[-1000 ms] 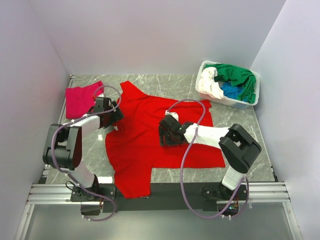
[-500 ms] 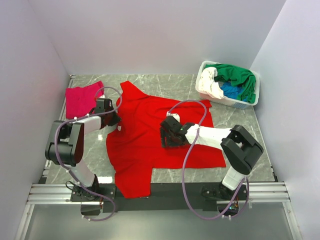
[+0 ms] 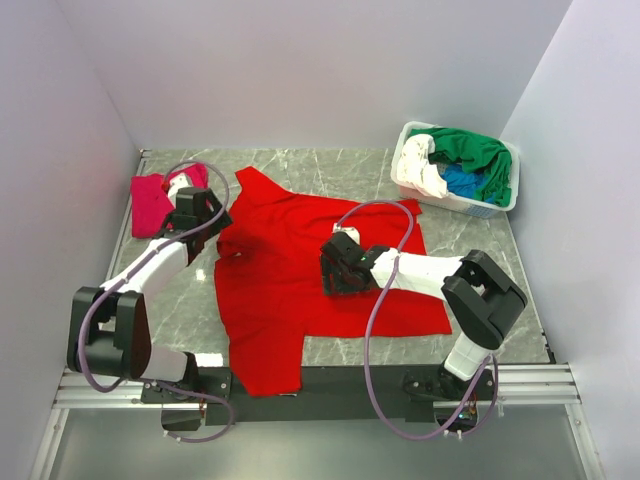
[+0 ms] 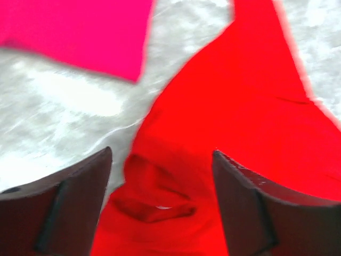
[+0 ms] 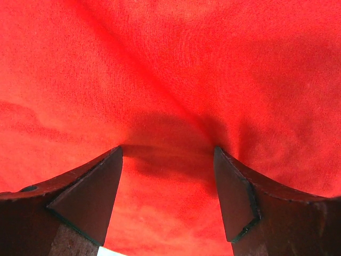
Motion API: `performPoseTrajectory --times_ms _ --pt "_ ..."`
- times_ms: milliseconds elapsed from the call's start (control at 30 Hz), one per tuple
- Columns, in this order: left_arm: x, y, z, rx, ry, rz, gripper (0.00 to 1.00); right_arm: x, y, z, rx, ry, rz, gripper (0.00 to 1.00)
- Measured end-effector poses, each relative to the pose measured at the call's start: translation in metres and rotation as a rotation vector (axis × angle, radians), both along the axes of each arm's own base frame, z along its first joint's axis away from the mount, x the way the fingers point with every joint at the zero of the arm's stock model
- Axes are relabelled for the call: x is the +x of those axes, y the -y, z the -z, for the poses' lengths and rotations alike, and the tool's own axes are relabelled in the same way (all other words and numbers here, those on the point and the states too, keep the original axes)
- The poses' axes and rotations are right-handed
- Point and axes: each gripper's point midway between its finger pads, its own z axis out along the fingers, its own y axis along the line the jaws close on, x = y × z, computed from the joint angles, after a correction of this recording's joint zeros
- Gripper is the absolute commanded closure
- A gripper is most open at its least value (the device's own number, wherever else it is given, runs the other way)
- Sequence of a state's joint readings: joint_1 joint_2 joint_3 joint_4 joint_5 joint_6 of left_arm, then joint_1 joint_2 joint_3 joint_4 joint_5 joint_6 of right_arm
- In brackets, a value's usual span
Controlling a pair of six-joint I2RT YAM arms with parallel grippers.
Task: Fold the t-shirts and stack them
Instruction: Flatten the tshirt out
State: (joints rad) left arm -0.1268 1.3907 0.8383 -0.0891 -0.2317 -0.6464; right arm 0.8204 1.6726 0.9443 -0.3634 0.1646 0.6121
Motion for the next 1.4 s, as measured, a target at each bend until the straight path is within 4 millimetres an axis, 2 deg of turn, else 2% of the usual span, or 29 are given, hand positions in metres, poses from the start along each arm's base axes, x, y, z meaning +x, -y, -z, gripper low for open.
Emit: performPoseTrajectory --times_ms 33,167,300,433,533,567,767,900,933,1033,1100,1267,1400 --pt "-0.003 -0.004 0.004 0.015 -0.020 -0.014 0.14 0.000 0.000 0.000 0.000 0.000 0.000 0.24" --pt "-0.013 -0.013 0.012 0.050 -0.068 -0.047 0.14 -0.001 0.001 -0.001 -0.001 -0.002 0.000 0.24" --pt "-0.014 -0.004 0.012 0.050 -0.069 -0.026 0.12 -0.007 0.007 -0.005 -0.017 -0.016 -0.001 0.23" --pt "-0.011 0.036 0.009 0.025 -0.057 0.077 0.06 -0.005 0.014 -0.022 -0.020 0.003 0.003 0.22" --pt "0.002 0.072 0.007 -0.033 -0.042 0.169 0.04 0.012 0.019 -0.036 -0.007 0.036 0.028 0.22" --pt "0.005 0.079 0.007 -0.045 -0.038 0.186 0.04 0.019 0.023 -0.039 -0.005 0.046 0.043 0.21" --pt "0.038 0.109 0.042 -0.098 -0.111 0.260 0.02 0.056 0.058 -0.046 -0.022 0.067 0.142 0.22" --pt "0.044 0.121 0.076 -0.118 -0.192 0.293 0.01 0.082 0.078 -0.041 -0.053 0.060 0.198 0.22" --pt "0.047 0.122 0.078 -0.118 -0.195 0.299 0.01 0.090 0.081 -0.038 -0.061 0.056 0.206 0.22" --pt "0.059 0.129 0.071 -0.131 -0.175 0.315 0.01 0.104 0.085 -0.030 -0.077 0.042 0.219 0.22" --pt "0.064 0.132 0.075 -0.133 -0.180 0.320 0.01 0.112 0.086 -0.022 -0.087 0.028 0.222 0.22" --pt "0.080 0.138 0.075 -0.139 -0.169 0.329 0.01 0.121 0.087 0.002 -0.106 -0.027 0.218 0.22" --pt "0.091 0.142 0.075 -0.141 -0.162 0.332 0.01 0.131 0.082 0.001 -0.098 -0.030 0.213 0.24"
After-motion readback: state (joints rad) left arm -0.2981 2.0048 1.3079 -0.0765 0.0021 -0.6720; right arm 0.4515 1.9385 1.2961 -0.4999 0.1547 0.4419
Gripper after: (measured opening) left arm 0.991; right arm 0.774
